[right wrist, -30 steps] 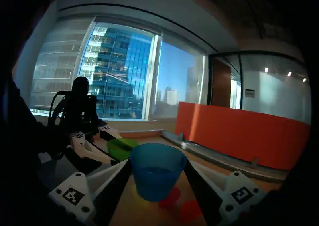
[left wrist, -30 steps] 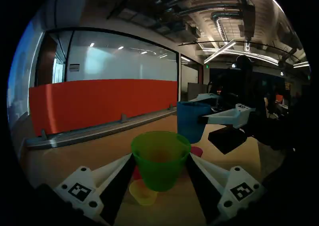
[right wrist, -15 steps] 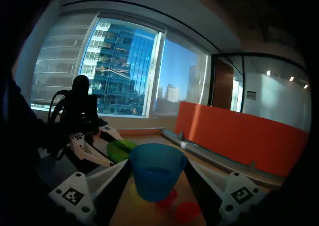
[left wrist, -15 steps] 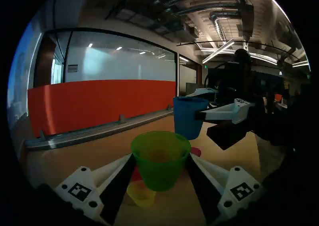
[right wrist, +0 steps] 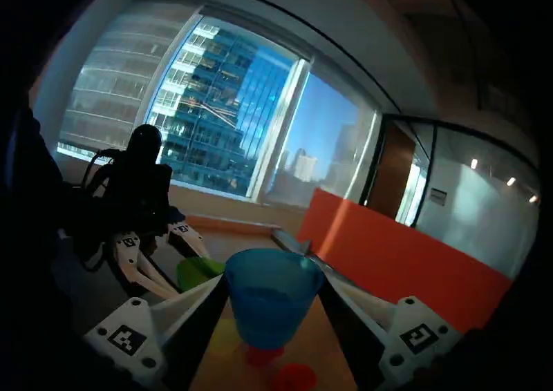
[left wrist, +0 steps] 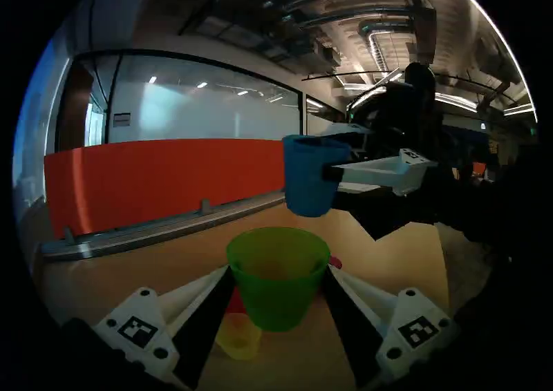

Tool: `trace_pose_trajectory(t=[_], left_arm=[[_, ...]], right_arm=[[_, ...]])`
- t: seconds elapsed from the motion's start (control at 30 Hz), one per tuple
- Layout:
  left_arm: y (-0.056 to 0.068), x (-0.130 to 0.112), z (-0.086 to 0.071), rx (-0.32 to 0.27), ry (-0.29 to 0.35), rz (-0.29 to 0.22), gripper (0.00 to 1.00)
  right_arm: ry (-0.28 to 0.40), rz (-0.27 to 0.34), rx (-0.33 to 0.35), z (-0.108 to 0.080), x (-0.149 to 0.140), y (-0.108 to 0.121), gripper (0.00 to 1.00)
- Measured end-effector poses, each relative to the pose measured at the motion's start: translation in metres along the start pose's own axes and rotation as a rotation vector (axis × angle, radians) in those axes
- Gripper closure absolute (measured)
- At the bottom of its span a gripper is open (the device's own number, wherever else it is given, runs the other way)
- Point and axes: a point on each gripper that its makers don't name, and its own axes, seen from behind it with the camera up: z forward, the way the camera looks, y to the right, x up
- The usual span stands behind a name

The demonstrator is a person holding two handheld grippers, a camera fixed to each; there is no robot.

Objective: Pour water

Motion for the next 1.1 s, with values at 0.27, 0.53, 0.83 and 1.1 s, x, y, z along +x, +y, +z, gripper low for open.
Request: trace_pose_trajectory(t=[0.27,0.53,0.83,1.1], left_arm=[[0.008,0.002,0.002,-0.015,0.006,0.0,0.16],[0.016,0.002,0.003,-0.03,0.004,0.003,0.16],[0.021,0.005,0.005,-0.037,0.006,0.005,0.16],[0.026,0.004,0.005,-0.049,0.009,0.001,0.16]], right_arm=[[-0.006,-0.138,-0.01,0.0,0.018,0.006,0.08],[-0.012,-0.247,-0.021,0.005,0.031,0.012,0.09],[-0.018,-0.359,-0.031,0.012,0.04,0.015,0.09],[-0.022,-0.438,-0.043,0.017,0.045,0.021,0.09]])
